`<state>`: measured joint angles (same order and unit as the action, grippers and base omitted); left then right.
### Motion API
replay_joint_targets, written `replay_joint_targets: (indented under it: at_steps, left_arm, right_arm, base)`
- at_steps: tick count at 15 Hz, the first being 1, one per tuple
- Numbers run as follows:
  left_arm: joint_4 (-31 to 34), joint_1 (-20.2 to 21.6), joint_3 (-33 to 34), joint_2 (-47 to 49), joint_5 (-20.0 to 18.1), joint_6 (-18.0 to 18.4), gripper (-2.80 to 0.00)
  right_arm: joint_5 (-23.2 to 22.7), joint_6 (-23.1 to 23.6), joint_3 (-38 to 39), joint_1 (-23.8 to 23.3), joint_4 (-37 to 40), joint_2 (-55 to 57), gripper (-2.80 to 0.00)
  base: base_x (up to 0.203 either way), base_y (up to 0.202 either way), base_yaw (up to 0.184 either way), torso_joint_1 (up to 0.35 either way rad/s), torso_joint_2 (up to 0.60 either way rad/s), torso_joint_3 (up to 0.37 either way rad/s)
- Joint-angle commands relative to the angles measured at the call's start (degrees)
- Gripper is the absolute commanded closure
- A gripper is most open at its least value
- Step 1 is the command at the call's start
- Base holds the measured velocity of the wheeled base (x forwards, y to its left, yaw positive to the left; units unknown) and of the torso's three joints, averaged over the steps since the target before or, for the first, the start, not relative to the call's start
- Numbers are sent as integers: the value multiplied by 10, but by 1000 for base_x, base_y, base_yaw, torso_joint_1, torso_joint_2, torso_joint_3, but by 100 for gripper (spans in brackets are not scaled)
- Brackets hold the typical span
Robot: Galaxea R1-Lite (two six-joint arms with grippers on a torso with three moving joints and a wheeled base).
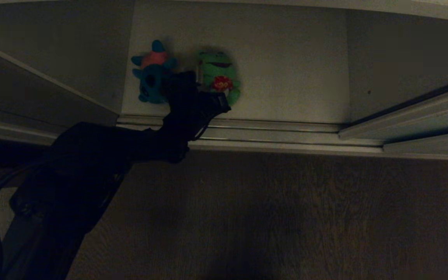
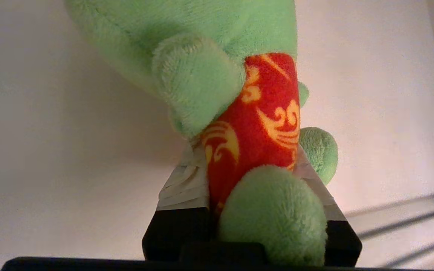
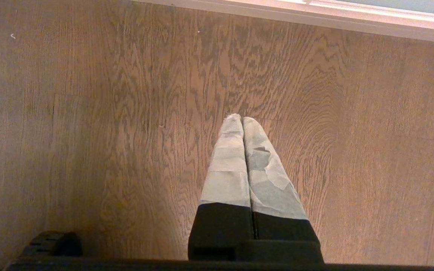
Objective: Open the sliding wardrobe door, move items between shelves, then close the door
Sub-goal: Place the green doll on the lower shelf
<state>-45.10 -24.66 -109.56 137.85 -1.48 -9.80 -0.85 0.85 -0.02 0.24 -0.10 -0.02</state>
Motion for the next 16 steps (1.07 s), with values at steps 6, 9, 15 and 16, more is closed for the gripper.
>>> replay_joint_targets:
  at_steps: [6, 9, 15, 16]
  left_arm:
    - [-7, -8, -14, 32, 3, 7, 0]
    - [-9, -6, -14, 21, 1, 6, -280]
    - [-40, -5, -14, 0, 4, 7, -280]
    - [-42, -4, -14, 0, 0, 6, -280]
  right_arm:
    - [0, 0, 0, 0, 0, -2, 0]
    - [0, 0, 0, 0, 0, -2, 0]
    - [0, 0, -1, 1, 0, -2, 0]
    - [0, 0, 0, 0, 0, -2, 0]
  base:
    - [0, 0, 0, 0, 0, 0]
    - [0, 0, 0, 0, 0, 0]
    - [0, 0, 0, 0, 0, 0]
    - [0, 0, 0, 0, 0, 0]
